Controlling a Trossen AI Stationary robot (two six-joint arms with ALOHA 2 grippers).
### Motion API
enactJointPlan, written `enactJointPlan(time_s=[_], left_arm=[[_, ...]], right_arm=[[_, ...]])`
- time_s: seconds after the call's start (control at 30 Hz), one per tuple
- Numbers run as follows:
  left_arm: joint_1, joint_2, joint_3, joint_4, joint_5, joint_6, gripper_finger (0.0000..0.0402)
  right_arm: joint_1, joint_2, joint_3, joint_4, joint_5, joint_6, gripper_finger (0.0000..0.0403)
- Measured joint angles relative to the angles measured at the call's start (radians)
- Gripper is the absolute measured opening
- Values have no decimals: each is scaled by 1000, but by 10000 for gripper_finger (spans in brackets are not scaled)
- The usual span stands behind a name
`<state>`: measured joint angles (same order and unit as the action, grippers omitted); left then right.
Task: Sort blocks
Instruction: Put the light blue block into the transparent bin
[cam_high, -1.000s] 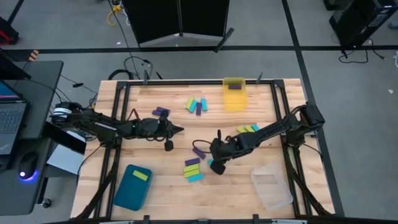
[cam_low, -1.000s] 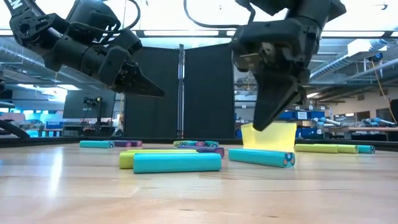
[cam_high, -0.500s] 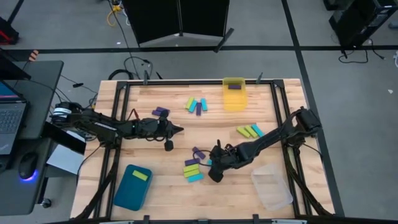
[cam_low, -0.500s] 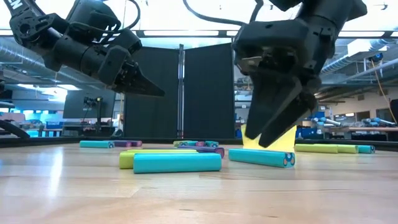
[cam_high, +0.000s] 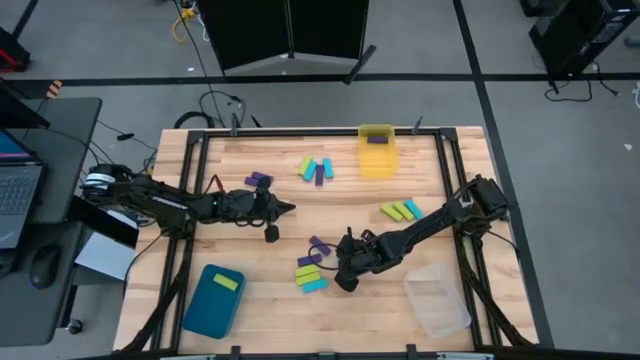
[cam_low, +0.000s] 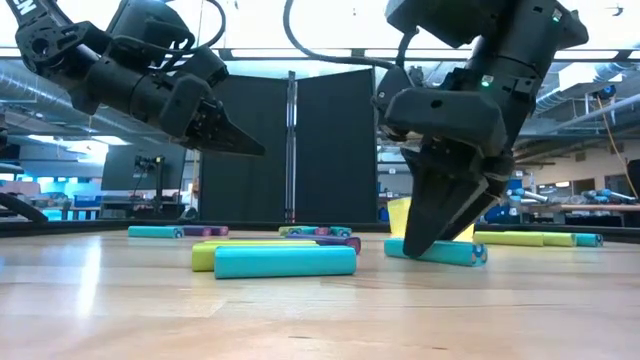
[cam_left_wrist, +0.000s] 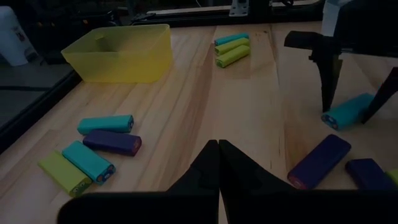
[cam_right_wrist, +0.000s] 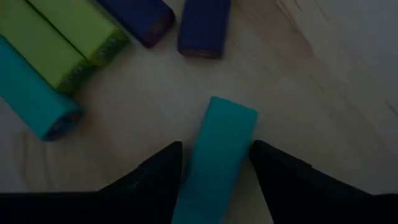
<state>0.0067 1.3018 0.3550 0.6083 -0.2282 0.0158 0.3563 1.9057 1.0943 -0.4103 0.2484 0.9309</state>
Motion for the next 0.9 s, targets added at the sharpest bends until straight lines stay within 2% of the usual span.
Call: enactJointPlan(time_s=[0.2,0.3,0.5,0.63,0.77,0.9], left_arm=[[0,0,0,0,-4,-1,6],[0,0,0,-1,-4,-1,6],[0,0,0,-1,-4,-1,6],[0,0,0,-1,-4,-1,6],[0,0,0,1,-9,-1,6],[0,0,0,-1,-10,-12,6]], right_arm=[[-13,-1,0,-24,-17,-63,144],[-25,-4,0,-33,-60,-94,121],[-45,-52,-5,-91,-100,-135,122],[-54,-133,48,-256,-85,-147,134],[-28,-216,103,-451,-60,-206,127],[44,-311,119,-560,-136,-337,125]])
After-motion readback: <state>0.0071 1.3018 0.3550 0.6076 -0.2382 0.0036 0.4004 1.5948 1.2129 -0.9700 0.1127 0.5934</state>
